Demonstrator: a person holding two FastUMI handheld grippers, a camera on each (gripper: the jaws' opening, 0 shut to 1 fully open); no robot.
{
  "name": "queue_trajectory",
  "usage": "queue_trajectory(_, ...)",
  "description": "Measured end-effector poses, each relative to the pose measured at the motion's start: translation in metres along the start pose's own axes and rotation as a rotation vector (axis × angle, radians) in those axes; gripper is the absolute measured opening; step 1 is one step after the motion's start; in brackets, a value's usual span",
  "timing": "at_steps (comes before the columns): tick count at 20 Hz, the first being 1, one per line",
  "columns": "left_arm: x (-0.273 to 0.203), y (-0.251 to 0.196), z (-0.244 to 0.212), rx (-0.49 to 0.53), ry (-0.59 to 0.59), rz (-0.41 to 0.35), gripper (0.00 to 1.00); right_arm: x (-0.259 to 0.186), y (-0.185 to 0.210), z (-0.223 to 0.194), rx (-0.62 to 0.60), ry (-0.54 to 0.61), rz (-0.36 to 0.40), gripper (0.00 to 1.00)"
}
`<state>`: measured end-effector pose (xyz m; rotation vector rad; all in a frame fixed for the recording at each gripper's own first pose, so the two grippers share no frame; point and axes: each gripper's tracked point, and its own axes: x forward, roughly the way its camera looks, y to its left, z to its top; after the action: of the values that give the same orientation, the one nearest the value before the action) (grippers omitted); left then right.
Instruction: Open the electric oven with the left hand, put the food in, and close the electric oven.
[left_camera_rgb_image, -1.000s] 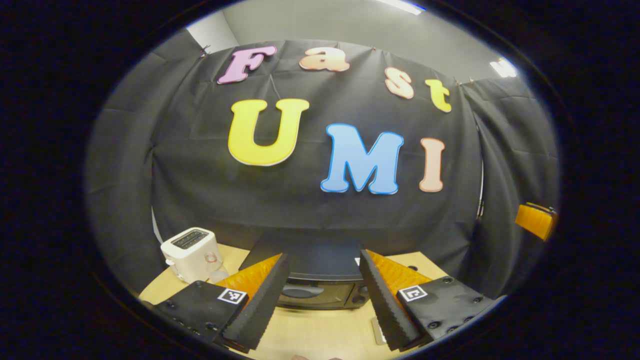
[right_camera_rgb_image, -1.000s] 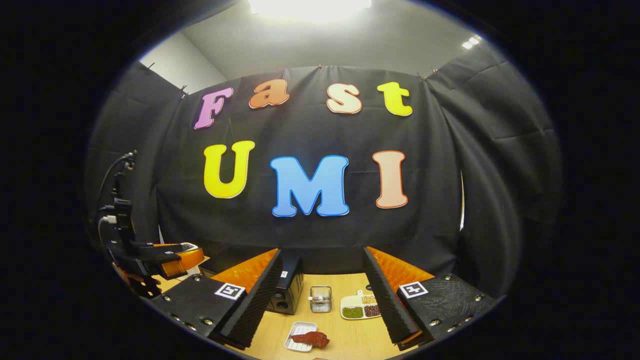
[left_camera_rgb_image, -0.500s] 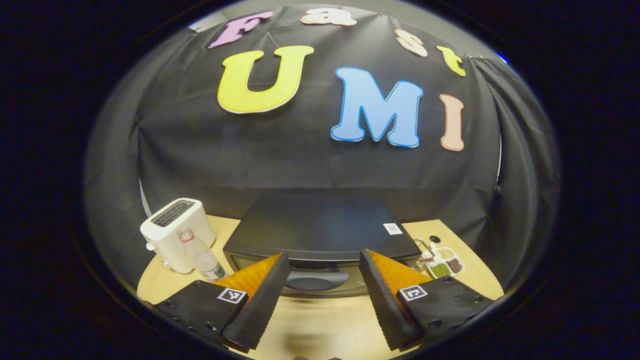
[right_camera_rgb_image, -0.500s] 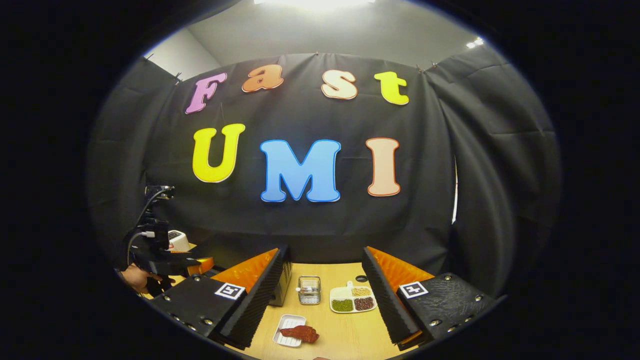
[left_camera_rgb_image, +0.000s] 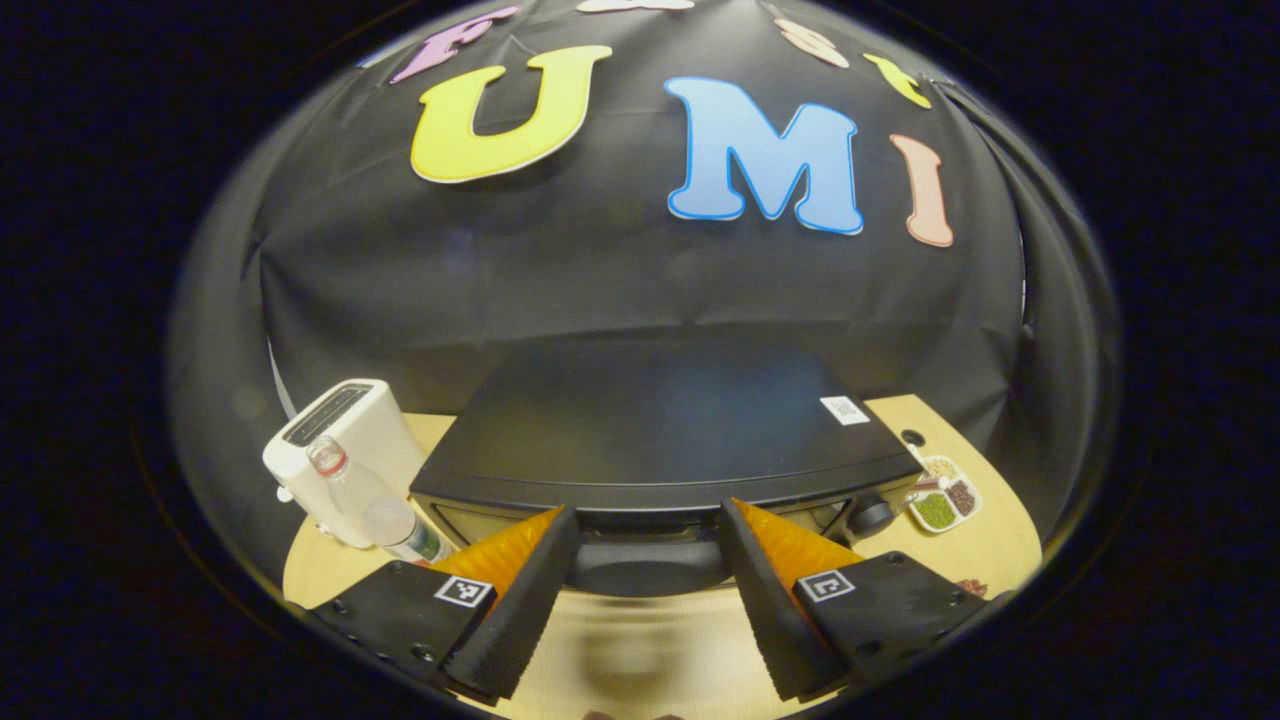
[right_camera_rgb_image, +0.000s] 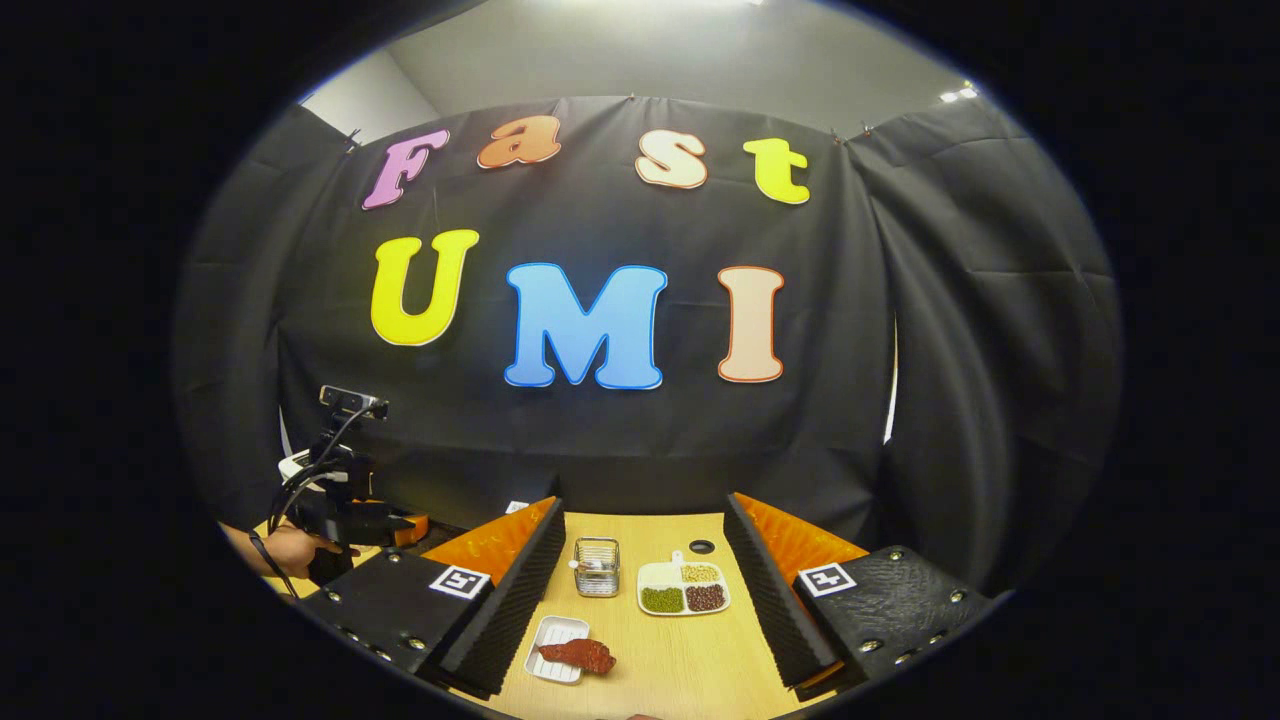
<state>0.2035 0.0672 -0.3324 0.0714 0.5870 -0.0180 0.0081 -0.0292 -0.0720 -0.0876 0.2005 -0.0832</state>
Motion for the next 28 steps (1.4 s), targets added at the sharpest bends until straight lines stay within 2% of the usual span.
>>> queue_trajectory(1,0.002,-0.002,-0.003,0.012,0.008,-0.001,0.98,0.0,-0.001,0.0,0.0,0.001,-0.002,0.96)
queue_trajectory(4,-0.002,-0.001,-0.002,-0.004,0.001,0.002,0.92,-0.001,-0.002,0.002,0.007,-0.003,-0.003,0.96)
queue_trajectory(6,-0.007,0.0,-0.008,0.004,0.01,0.007,0.99,-0.001,0.0,0.002,0.018,-0.001,0.004,0.96)
queue_trajectory(7,-0.01,-0.001,-0.011,0.01,0.013,0.007,0.92,-0.002,0.001,0.003,0.023,-0.002,0.009,0.96)
queue_trajectory(10,-0.025,-0.003,-0.024,0.007,0.028,0.003,0.99,-0.002,0.003,0.008,0.027,-0.013,0.023,0.96)
queue_trajectory(14,-0.04,-0.006,-0.045,0.027,0.043,-0.011,0.92,-0.006,0.006,0.014,0.026,-0.031,0.033,0.96)
queue_trajectory(16,-0.046,-0.007,-0.055,0.022,0.052,-0.017,0.99,-0.01,0.006,0.015,0.021,-0.037,0.027,0.96)
queue_trajectory(17,-0.048,-0.007,-0.06,0.022,0.058,-0.02,0.95,-0.012,0.006,0.015,0.021,-0.037,0.025,0.96)
queue_trajectory(18,-0.051,-0.008,-0.064,0.027,0.062,-0.024,0.99,-0.015,0.007,0.015,0.022,-0.037,0.024,0.96)
queue_trajectory(24,-0.061,-0.012,-0.093,0.05,0.08,-0.047,0.99,-0.031,0.009,0.004,0.021,-0.018,-0.004,0.96)
queue_trajectory(25,-0.064,-0.011,-0.098,0.059,0.077,-0.054,0.92,-0.033,0.009,0.004,0.021,-0.016,-0.01,0.96)
queue_trajectory(26,-0.066,-0.011,-0.101,0.064,0.075,-0.063,0.99,-0.036,0.011,0.003,0.021,-0.015,-0.015,0.96)
queue_trajectory(28,-0.068,-0.01,-0.113,0.07,0.087,-0.079,0.95,-0.04,0.015,-0.001,0.019,-0.007,-0.024,0.96)
